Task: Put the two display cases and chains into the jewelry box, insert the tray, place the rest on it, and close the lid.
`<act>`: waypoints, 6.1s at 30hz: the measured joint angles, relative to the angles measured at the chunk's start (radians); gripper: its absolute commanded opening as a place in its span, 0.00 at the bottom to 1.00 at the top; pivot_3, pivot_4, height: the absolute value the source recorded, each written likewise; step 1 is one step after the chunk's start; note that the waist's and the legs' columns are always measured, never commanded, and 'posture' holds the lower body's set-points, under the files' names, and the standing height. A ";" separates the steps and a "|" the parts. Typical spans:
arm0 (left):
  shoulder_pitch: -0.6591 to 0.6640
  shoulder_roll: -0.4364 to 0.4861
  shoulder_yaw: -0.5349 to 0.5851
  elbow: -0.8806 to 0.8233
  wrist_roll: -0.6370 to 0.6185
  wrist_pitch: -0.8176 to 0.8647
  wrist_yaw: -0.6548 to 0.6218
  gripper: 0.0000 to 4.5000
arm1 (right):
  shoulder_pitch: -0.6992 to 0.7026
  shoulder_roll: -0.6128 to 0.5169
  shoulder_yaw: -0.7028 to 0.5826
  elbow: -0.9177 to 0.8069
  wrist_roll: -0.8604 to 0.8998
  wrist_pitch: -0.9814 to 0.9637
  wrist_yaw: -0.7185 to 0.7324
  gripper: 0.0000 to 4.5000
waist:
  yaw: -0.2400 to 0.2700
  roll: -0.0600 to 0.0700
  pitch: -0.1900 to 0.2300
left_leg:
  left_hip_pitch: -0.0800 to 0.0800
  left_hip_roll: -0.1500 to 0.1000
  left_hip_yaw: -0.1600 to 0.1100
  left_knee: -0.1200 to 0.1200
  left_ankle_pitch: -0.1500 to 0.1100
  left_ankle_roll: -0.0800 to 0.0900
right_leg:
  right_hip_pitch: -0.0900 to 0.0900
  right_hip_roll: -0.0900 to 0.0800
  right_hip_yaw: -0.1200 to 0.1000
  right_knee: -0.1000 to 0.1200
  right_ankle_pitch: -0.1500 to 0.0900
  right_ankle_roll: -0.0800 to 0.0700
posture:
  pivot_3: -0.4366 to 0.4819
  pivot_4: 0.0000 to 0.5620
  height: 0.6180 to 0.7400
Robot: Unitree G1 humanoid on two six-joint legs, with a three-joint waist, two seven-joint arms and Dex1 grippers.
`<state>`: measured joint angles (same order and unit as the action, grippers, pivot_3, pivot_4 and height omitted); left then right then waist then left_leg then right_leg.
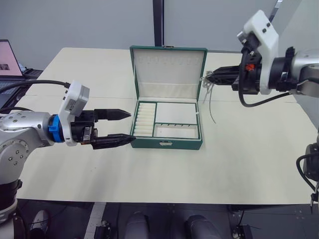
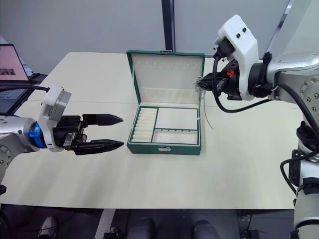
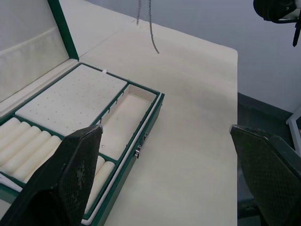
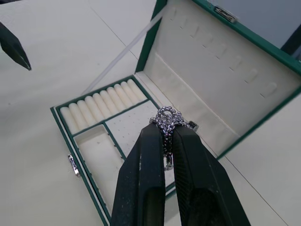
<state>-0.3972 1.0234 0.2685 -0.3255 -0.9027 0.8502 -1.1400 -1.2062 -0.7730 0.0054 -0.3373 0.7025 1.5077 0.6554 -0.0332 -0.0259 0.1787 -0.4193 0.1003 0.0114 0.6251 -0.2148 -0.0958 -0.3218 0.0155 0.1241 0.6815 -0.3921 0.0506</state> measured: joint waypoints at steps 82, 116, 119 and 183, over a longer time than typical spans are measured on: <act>0.390 0.017 0.273 -0.060 0.007 -0.096 -0.048 1.00 | 0.536 0.055 0.017 -0.150 -0.040 -0.214 0.090 0.99 | 0.008 -0.002 -0.001 | -0.006 0.000 -0.001 0.000 0.000 0.000 | -0.010 -0.001 -0.002 -0.001 0.000 0.000 | 0.48 0.27 1.00; 0.560 -0.071 0.381 0.021 0.096 -0.222 -0.018 1.00 | 1.403 -0.058 -0.374 -0.382 0.084 -0.648 0.193 0.99 | 0.001 -0.003 -0.002 | 0.000 -0.001 -0.005 0.001 0.000 0.000 | 0.005 0.000 -0.004 -0.001 0.000 0.000 | 0.48 0.27 1.00; 0.561 -0.071 0.381 0.017 0.094 -0.222 -0.017 1.00 | 1.402 -0.064 -0.374 -0.376 0.084 -0.651 0.192 0.99 | 0.001 -0.003 -0.002 | 0.000 -0.001 -0.005 0.001 0.000 0.000 | 0.005 0.000 -0.004 -0.001 0.000 0.000 | 0.48 0.27 1.00; -0.322 -0.449 -0.302 0.859 0.684 -0.482 0.252 0.00 | 0.670 0.191 0.176 0.302 -0.411 -0.735 0.033 0.01 | 0.004 -0.006 -0.004 | 0.000 -0.001 -0.004 0.004 0.002 -0.004 | 0.005 0.000 -0.004 0.001 0.000 0.000 | 0.48 0.27 1.00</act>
<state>-0.7195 0.5747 -0.0333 0.5336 -0.2185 0.3683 -0.8876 -0.5361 -0.5817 0.1812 -0.0357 0.2913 0.7729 0.6883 -0.0292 -0.0314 0.1746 -0.4196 0.0994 0.0073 0.6294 -0.2123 -0.0995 -0.3164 0.0155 0.1199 0.6826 -0.3918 0.0508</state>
